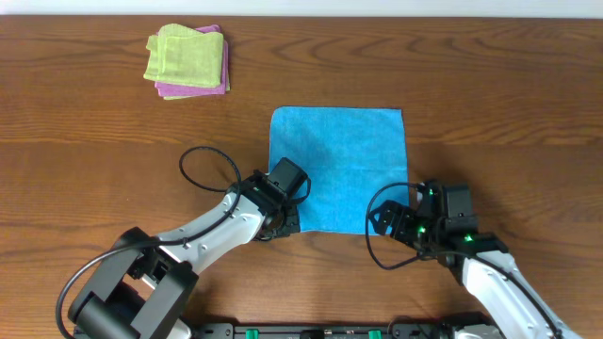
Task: Fold the cloth
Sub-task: 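Grasp the bottom corners of the blue cloth with both grippers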
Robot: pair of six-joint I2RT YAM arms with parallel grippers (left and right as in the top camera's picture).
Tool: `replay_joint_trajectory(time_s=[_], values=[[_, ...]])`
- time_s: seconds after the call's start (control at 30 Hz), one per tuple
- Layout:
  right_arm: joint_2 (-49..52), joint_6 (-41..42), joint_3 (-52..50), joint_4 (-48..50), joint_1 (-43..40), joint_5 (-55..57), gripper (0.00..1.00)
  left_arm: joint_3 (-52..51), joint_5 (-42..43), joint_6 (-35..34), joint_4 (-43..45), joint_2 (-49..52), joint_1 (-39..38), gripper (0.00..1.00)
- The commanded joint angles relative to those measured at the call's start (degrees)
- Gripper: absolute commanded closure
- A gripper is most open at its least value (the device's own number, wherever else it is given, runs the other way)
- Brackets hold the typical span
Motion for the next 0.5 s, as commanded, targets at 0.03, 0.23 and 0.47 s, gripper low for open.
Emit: replay_joint_trajectory(time_s=[0.03,0.23,0.47], values=[[0.2,7.2,-5.2,-6.8,0.0,3.6,0.01,-0.8,-1.3,-0.2,-0.2,1.0,-0.2,0.94],[-8.7,19.2,-5.0,-10.8,0.4,2.0,0.01,-0.8,-1.7,-0.2,-0.2,1.0,-0.2,0.94],[-7.5,32.3,-8.0,5.9,5.7,3.0,0.01,-0.8,-2.6,0.0,-0.2,1.0,-0.2,0.94]])
